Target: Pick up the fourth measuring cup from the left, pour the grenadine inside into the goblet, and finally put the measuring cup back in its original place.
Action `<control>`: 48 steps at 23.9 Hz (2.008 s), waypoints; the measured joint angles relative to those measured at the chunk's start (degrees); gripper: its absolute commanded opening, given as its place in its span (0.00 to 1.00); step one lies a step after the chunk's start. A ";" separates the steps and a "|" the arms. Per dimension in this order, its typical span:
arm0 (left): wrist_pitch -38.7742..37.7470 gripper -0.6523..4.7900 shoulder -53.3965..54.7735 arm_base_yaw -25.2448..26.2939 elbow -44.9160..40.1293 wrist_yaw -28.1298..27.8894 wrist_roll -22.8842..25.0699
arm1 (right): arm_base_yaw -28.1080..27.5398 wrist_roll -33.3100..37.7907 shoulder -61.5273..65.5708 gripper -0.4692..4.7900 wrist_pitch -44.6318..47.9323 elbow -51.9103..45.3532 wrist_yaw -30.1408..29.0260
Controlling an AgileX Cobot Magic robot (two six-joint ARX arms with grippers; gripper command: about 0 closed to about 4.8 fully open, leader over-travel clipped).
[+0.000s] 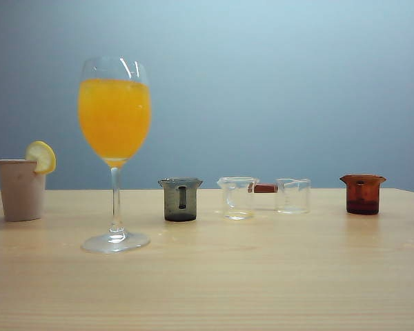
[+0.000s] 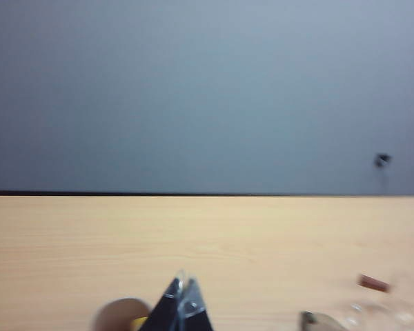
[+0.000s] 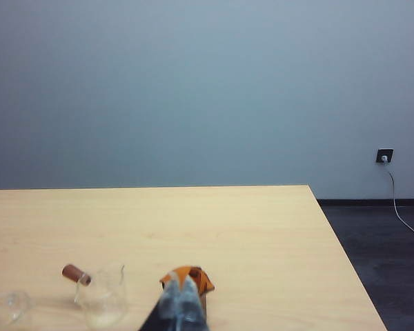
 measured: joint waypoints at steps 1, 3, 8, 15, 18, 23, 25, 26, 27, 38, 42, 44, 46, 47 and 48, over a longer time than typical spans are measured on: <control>-0.79 0.11 1.07 -1.33 1.25 0.11 0.00 | 0.00 0.00 1.77 0.08 0.55 1.11 -0.02; -3.43 0.11 2.58 -4.68 3.30 0.17 0.00 | 0.09 0.00 4.87 0.08 1.29 2.91 -0.02; -12.00 0.11 4.33 -14.80 8.74 0.20 0.04 | 3.08 0.00 11.69 0.08 5.75 4.50 -0.35; -23.69 0.11 4.98 -24.09 13.75 -0.87 0.02 | 10.38 -0.02 23.67 0.08 13.70 4.52 5.53; -25.16 0.11 5.40 -24.06 14.14 -1.09 0.00 | 10.67 -0.02 27.19 0.08 17.05 4.52 6.60; -24.44 0.11 5.42 -24.06 14.14 -1.11 0.00 | 10.64 -0.02 36.98 0.08 29.40 2.43 6.93; -24.02 0.11 5.42 -24.06 14.14 -1.09 0.00 | 10.64 -0.02 40.39 0.08 31.98 2.29 6.97; -23.85 0.11 5.42 -24.06 14.14 -1.09 0.00 | 10.64 -0.02 42.27 0.08 33.24 2.29 6.99; -23.78 0.11 5.42 -24.06 14.14 -1.09 0.00 | 10.64 -0.02 43.95 0.08 34.64 2.29 6.99; -23.43 0.11 5.42 -24.06 14.14 -1.09 -2.78 | 10.62 5.51 70.44 0.08 57.83 2.23 7.04; -23.43 0.11 5.42 -24.06 14.14 -1.09 -2.95 | 10.60 6.49 74.66 0.23 61.94 2.29 7.08; -23.43 0.11 5.42 -24.06 14.14 -1.09 -2.95 | 10.60 6.49 75.71 0.51 62.36 2.36 7.08; -23.43 0.11 5.44 -24.06 14.14 -1.09 -2.97 | 10.60 6.51 76.83 0.74 62.27 2.34 7.08; -23.43 0.11 5.46 -24.06 14.14 -1.09 -2.97 | 10.60 6.60 76.87 0.78 61.83 2.34 7.08; -23.43 0.11 5.46 -24.06 14.14 -1.09 -2.97 | 10.58 6.73 76.87 0.83 61.79 2.36 7.08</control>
